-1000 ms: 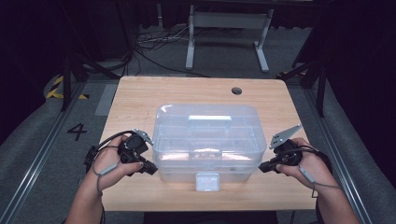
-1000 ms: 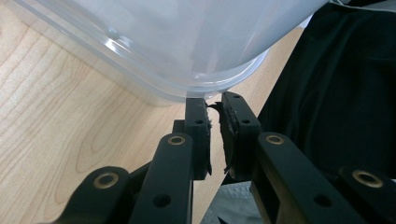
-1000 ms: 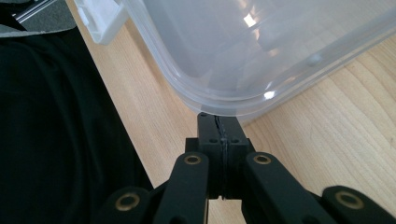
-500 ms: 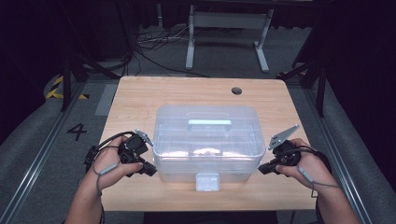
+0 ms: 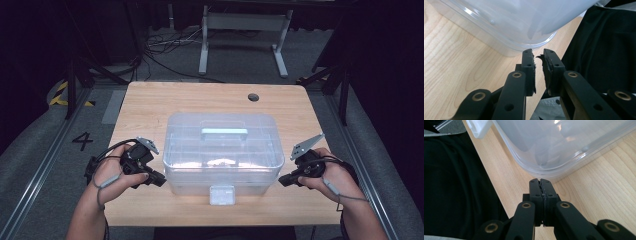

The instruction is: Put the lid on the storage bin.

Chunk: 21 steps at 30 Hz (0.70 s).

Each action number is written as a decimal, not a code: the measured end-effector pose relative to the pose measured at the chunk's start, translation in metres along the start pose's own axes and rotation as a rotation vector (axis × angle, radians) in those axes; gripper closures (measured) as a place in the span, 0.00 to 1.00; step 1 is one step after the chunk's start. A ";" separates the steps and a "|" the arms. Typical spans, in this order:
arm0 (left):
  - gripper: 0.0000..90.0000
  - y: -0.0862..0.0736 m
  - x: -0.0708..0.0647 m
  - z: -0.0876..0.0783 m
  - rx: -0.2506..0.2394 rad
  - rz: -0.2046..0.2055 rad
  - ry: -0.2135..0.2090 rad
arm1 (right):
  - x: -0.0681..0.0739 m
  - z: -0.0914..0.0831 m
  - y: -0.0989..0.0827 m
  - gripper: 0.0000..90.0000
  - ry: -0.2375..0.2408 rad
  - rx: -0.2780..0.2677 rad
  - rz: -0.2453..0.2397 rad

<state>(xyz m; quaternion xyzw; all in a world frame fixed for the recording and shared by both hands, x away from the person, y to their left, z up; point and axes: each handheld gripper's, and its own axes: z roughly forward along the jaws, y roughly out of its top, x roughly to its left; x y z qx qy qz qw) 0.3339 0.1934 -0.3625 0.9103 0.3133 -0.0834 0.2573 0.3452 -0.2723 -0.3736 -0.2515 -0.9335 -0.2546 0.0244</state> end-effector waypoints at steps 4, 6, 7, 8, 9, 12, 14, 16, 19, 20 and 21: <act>0.86 -0.007 0.001 -0.015 -0.093 -0.001 0.010 | -0.001 -0.008 -0.001 0.98 -0.003 -0.040 0.000; 0.84 -0.009 0.001 -0.019 -0.127 0.005 0.007 | -0.002 -0.010 -0.001 0.97 -0.004 -0.046 -0.001; 0.84 -0.011 0.002 -0.023 -0.156 0.007 0.002 | -0.002 -0.012 -0.001 0.97 -0.010 -0.058 -0.003; 0.84 -0.012 0.002 -0.025 -0.170 0.003 0.005 | -0.003 -0.015 -0.002 0.97 -0.010 -0.073 -0.001; 0.84 -0.015 0.002 -0.028 -0.194 0.001 0.008 | -0.004 -0.017 -0.002 0.97 -0.010 -0.079 -0.003; 0.85 -0.020 0.001 -0.036 -0.246 -0.008 0.019 | -0.006 -0.024 -0.001 0.97 -0.017 -0.120 -0.005; 0.85 -0.022 0.001 -0.038 -0.259 -0.016 0.028 | -0.007 -0.026 -0.001 0.97 -0.020 -0.132 -0.003; 0.79 -0.027 0.003 -0.043 -0.316 -0.052 0.063 | -0.009 -0.030 0.000 0.96 -0.031 -0.163 0.000; 0.80 -0.030 0.005 -0.046 -0.345 -0.076 0.092 | -0.011 -0.035 0.000 0.95 -0.047 -0.194 0.004; 0.80 -0.031 0.006 -0.047 -0.359 -0.094 0.112 | -0.012 -0.036 0.000 0.95 -0.055 -0.212 0.004; 0.80 -0.032 0.007 -0.048 -0.367 -0.101 0.127 | -0.013 -0.038 0.000 0.94 -0.064 -0.228 0.013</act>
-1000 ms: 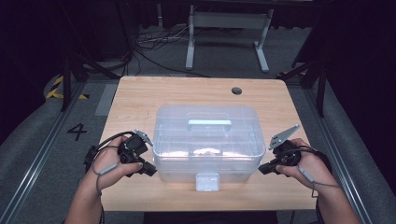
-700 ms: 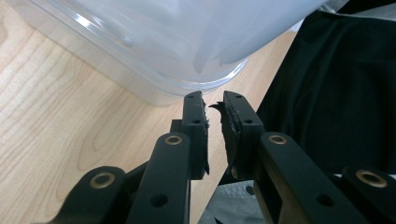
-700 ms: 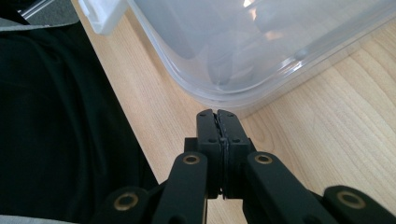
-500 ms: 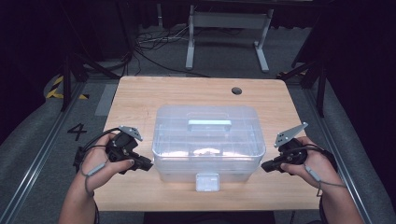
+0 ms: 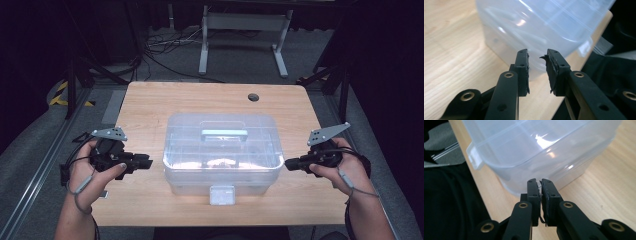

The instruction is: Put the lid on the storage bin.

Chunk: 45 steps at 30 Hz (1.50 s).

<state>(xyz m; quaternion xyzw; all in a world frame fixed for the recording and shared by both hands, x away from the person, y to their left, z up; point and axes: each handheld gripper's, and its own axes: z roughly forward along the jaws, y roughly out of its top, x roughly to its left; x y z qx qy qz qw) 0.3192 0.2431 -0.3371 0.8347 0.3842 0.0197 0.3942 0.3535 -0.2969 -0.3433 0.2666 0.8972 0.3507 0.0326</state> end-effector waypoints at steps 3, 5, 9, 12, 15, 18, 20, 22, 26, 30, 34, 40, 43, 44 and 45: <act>0.80 0.000 0.002 -0.002 -0.040 -0.022 0.036 | -0.005 -0.002 0.000 0.92 -0.031 -0.047 0.015; 0.79 -0.001 0.003 -0.003 -0.056 -0.027 0.056 | -0.010 -0.004 -0.001 0.90 -0.055 -0.084 0.032; 0.76 -0.002 0.008 -0.005 -0.102 -0.051 0.098 | -0.018 -0.007 -0.003 0.88 -0.107 -0.137 0.062; 0.74 -0.004 0.018 -0.003 -0.143 -0.081 0.150 | -0.026 -0.009 -0.007 0.82 -0.152 -0.179 0.091; 0.71 -0.005 0.026 0.000 -0.169 -0.098 0.160 | -0.033 -0.008 -0.010 0.78 -0.183 -0.193 0.110; 0.65 -0.005 0.033 0.005 -0.187 -0.099 0.191 | -0.043 -0.006 -0.015 0.72 -0.224 -0.209 0.127; 0.63 -0.005 0.038 0.010 -0.183 -0.099 0.213 | -0.049 -0.004 -0.018 0.67 -0.247 -0.210 0.131; 0.61 -0.005 0.044 0.015 -0.181 -0.106 0.246 | -0.055 -0.001 -0.022 0.64 -0.270 -0.211 0.134; 0.53 -0.007 0.054 0.023 -0.194 -0.110 0.286 | -0.068 0.005 -0.028 0.56 -0.304 -0.224 0.133; 0.45 -0.010 0.064 0.034 -0.185 -0.121 0.328 | -0.080 0.013 -0.035 0.49 -0.318 -0.226 0.150; 0.41 -0.014 0.075 0.045 -0.172 -0.127 0.347 | -0.092 0.020 -0.043 0.46 -0.335 -0.229 0.166; 0.37 -0.021 0.087 0.057 -0.148 -0.139 0.361 | -0.108 0.029 -0.056 0.42 -0.340 -0.232 0.205; 0.35 -0.024 0.091 0.066 -0.134 -0.142 0.353 | -0.116 0.036 -0.064 0.42 -0.336 -0.227 0.231; 0.35 -0.025 0.093 0.069 -0.129 -0.140 0.345 | -0.119 0.039 -0.066 0.42 -0.329 -0.225 0.245; 0.35 -0.026 0.094 0.071 -0.115 -0.133 0.344 | -0.121 0.041 -0.068 0.42 -0.322 -0.225 0.248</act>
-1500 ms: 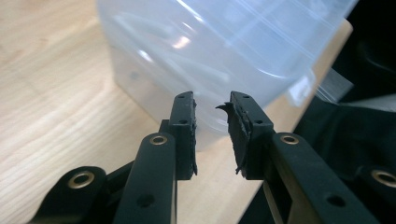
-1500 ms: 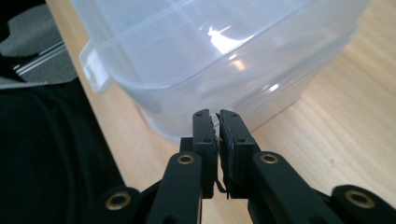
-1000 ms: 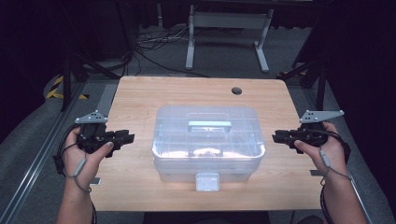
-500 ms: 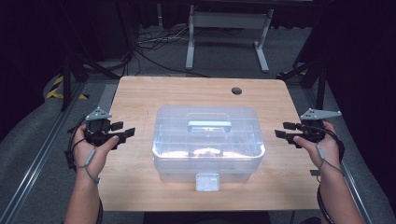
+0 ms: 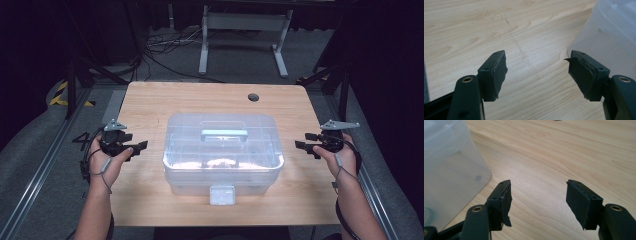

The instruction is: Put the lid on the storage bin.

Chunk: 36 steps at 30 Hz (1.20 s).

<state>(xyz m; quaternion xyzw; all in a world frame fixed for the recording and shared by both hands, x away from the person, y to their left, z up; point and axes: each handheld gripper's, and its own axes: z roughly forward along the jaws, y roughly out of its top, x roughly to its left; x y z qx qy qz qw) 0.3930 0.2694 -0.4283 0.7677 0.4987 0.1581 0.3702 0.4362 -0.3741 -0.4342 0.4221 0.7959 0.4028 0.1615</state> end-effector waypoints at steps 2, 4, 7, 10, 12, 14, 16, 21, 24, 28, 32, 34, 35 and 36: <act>0.36 -0.002 0.001 0.005 0.021 0.015 0.005 | -0.003 0.004 -0.003 0.42 0.001 0.001 0.006; 0.35 -0.004 0.001 0.009 0.028 0.015 -0.001 | -0.004 0.008 -0.006 0.42 -0.004 0.008 0.002; 0.34 -0.007 0.001 0.015 0.043 0.012 -0.011 | -0.006 0.014 -0.010 0.41 0.000 0.014 0.005; 0.33 -0.009 0.002 0.019 0.053 0.011 -0.019 | -0.008 0.019 -0.014 0.41 0.002 0.014 0.001; 0.32 -0.011 0.003 0.023 0.055 0.012 -0.020 | -0.009 0.022 -0.016 0.40 0.003 0.015 -0.003; 0.31 -0.013 0.004 0.026 0.065 0.012 -0.023 | -0.010 0.025 -0.018 0.40 -0.005 0.012 -0.010; 0.30 -0.015 0.005 0.029 0.071 0.014 -0.022 | -0.011 0.028 -0.020 0.40 -0.009 0.012 -0.021; 0.28 -0.019 0.007 0.034 0.087 0.038 -0.009 | -0.013 0.033 -0.025 0.37 0.000 0.008 -0.012; 0.26 -0.022 0.006 0.038 0.085 0.050 -0.014 | -0.013 0.038 -0.030 0.36 0.009 0.027 -0.011; 0.25 -0.024 0.004 0.043 0.104 0.079 -0.021 | -0.012 0.043 -0.032 0.34 0.013 0.032 -0.020; 0.23 -0.025 0.003 0.046 0.116 0.092 -0.020 | -0.009 0.045 -0.033 0.32 0.013 0.035 -0.030; 0.22 -0.026 0.003 0.047 0.113 0.102 -0.010 | -0.009 0.047 -0.034 0.30 0.014 0.040 -0.038; 0.22 -0.026 0.003 0.047 0.121 0.109 -0.006 | -0.008 0.048 -0.034 0.29 0.016 0.041 -0.041; 0.22 -0.026 0.003 0.047 0.121 0.109 -0.006 | -0.008 0.049 -0.035 0.28 0.018 0.041 -0.044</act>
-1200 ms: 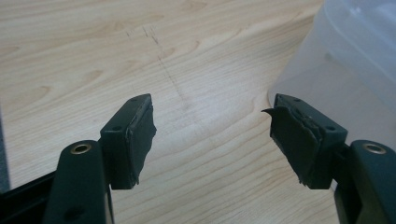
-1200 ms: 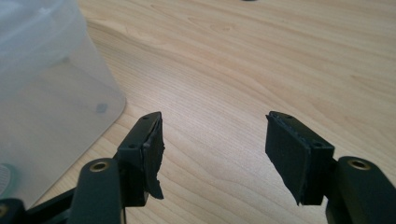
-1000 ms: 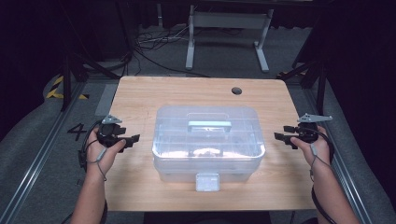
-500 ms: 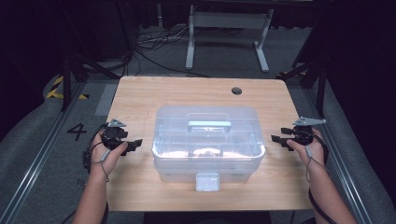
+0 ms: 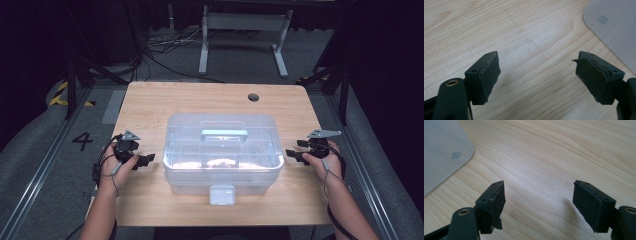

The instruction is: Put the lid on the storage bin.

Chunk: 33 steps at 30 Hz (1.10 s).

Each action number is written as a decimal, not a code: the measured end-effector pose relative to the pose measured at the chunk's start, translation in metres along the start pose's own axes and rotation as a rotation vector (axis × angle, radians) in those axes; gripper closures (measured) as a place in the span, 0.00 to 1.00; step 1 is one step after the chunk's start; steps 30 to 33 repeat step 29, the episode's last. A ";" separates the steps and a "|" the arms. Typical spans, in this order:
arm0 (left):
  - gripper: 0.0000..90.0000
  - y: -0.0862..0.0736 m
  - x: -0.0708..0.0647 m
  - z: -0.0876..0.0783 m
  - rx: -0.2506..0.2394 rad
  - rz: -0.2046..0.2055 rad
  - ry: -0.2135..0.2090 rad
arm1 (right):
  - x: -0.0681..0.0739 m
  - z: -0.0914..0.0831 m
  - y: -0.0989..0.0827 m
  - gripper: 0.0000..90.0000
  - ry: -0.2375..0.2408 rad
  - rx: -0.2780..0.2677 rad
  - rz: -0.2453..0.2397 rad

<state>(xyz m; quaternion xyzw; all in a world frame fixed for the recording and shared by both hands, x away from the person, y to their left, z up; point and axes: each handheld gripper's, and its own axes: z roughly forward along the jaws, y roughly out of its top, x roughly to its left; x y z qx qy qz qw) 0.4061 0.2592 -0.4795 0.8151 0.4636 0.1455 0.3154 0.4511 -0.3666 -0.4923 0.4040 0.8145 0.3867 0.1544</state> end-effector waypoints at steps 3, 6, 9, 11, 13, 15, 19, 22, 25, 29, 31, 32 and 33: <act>0.21 -0.002 -0.001 0.003 0.013 0.009 -0.001 | 0.002 0.003 -0.002 0.25 0.001 0.006 -0.016; 0.21 -0.003 -0.002 0.004 0.014 0.010 -0.006 | 0.004 0.005 -0.002 0.22 0.010 0.019 -0.023; 0.21 -0.003 -0.002 0.004 0.017 0.014 -0.009 | 0.005 0.005 -0.003 0.18 0.023 0.024 -0.033; 0.21 -0.003 -0.002 0.004 0.018 0.015 -0.013 | 0.005 0.005 -0.003 0.18 0.029 0.024 -0.036; 0.21 -0.003 -0.002 0.004 0.014 0.016 -0.011 | 0.006 0.006 -0.003 0.18 0.032 0.022 -0.037; 0.21 -0.003 -0.003 0.005 0.012 0.014 -0.018 | 0.007 0.007 -0.004 0.17 0.040 0.016 -0.026; 0.21 -0.001 -0.004 0.003 -0.002 0.010 -0.024 | 0.009 0.007 -0.005 0.17 0.034 0.008 -0.022; 0.21 -0.001 -0.004 0.002 -0.007 0.008 -0.023 | 0.010 0.008 -0.005 0.17 0.023 0.000 -0.022; 0.21 -0.002 -0.004 0.002 -0.002 0.006 -0.027 | 0.010 0.008 -0.005 0.17 0.028 -0.002 -0.024; 0.21 -0.002 -0.004 0.001 -0.008 -0.001 -0.028 | 0.010 0.008 -0.005 0.17 0.039 0.004 -0.026; 0.21 -0.002 -0.004 0.001 -0.008 -0.001 -0.028 | 0.010 0.008 -0.005 0.17 0.039 0.004 -0.026; 0.21 -0.002 -0.004 0.001 -0.008 -0.001 -0.028 | 0.010 0.008 -0.005 0.17 0.039 0.004 -0.026; 0.21 -0.002 -0.004 0.001 -0.008 -0.001 -0.028 | 0.010 0.008 -0.005 0.17 0.039 0.004 -0.026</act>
